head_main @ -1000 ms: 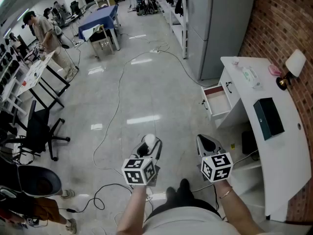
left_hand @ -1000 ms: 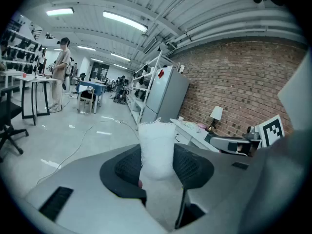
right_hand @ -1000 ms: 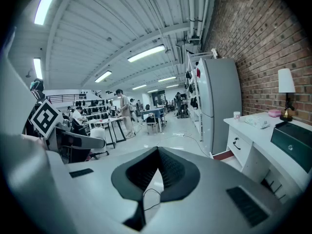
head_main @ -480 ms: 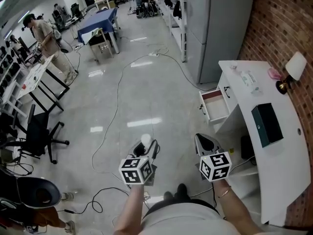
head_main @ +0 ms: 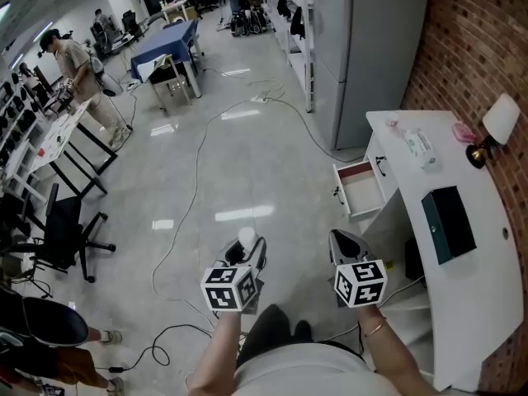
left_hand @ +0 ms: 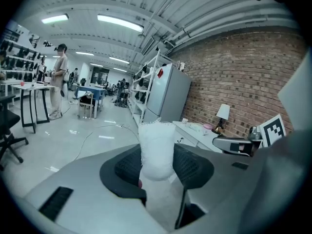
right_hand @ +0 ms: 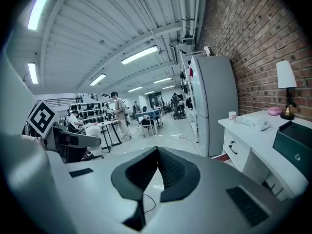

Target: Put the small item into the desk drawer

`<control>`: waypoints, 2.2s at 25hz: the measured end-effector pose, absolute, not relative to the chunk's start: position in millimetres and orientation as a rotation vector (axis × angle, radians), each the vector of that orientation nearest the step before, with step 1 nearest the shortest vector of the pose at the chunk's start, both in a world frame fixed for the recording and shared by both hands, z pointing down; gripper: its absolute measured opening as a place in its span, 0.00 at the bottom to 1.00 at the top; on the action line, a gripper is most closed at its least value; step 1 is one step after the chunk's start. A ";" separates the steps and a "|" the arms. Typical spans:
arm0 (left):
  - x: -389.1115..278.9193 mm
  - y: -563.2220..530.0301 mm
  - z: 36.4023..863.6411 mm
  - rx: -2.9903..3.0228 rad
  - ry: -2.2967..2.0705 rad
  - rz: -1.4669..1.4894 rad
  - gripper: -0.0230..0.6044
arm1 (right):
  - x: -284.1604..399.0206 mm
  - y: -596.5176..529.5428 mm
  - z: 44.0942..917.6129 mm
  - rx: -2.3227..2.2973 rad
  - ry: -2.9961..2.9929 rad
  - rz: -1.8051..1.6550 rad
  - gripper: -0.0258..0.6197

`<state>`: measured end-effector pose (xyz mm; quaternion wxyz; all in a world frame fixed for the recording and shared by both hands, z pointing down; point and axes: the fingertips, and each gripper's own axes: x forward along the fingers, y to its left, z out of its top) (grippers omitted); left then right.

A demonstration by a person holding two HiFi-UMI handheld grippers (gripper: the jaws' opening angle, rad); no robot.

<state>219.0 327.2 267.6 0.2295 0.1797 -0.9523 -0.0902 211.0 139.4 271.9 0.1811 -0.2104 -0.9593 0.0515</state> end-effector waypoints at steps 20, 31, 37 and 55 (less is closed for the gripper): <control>-49.1 370.1 302.5 0.729 -2.477 -0.248 0.35 | -14.9 187.7 299.7 -0.286 -2.678 0.207 0.05; -132.5 364.8 322.6 0.912 -2.358 -0.224 0.35 | -60.0 184.8 312.8 -0.024 -2.652 0.239 0.05; -142.0 331.7 334.0 0.997 -2.291 -0.192 0.35 | -50.3 150.1 320.3 0.130 -2.634 0.268 0.05; -132.9 158.9 317.5 1.245 -2.204 -0.017 0.35 | 5.6 -7.6 317.7 0.484 -2.654 0.394 0.05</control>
